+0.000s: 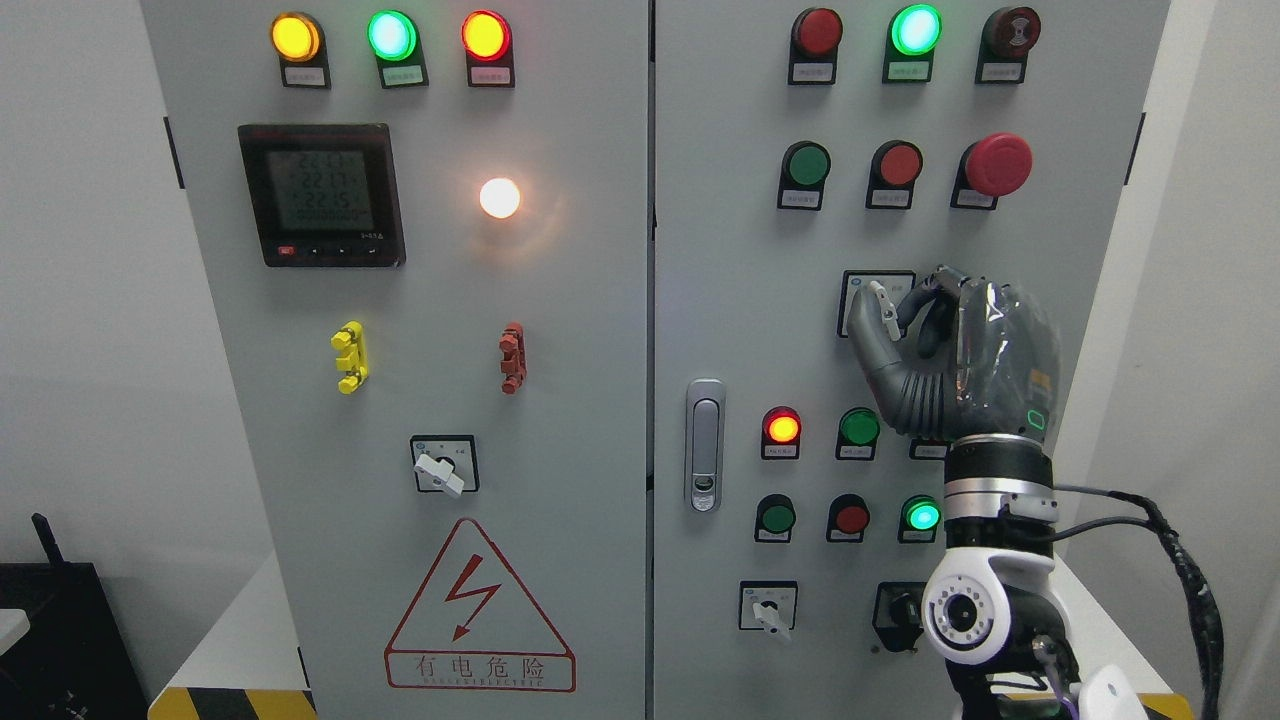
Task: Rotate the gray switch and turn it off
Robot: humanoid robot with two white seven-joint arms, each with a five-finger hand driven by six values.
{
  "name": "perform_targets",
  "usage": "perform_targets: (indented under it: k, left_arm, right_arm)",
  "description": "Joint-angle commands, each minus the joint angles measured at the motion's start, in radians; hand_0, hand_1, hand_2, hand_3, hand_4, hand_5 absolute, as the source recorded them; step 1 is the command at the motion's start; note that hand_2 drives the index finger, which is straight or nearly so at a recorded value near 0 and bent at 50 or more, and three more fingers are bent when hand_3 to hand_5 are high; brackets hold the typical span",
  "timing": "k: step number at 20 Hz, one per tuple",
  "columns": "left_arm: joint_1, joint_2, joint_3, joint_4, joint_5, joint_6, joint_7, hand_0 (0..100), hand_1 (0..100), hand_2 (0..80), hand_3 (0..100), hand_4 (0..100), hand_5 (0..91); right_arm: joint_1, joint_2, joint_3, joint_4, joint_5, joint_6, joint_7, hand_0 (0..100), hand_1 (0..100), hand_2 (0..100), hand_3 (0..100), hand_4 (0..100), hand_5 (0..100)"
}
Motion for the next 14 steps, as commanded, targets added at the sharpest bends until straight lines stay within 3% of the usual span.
perform_targets:
  k: [1, 14]
  left_arm:
    - [0.000, 0.000, 0.032, 0.023, -0.008, 0.001, -0.001, 12, 39, 0.0, 0, 0, 0.0]
    - [0.000, 0.000, 0.032, 0.023, -0.008, -0.001, -0.001, 12, 39, 0.0, 0, 0, 0.0]
  right_arm:
    - [0.000, 0.000, 0.002, 0.005, 0.000, 0.001, 0.002, 50, 33, 83, 99, 85, 100]
    - [-0.002, 0.005, 0.002, 0.005, 0.000, 0.001, 0.002, 52, 32, 85, 100, 86, 100]
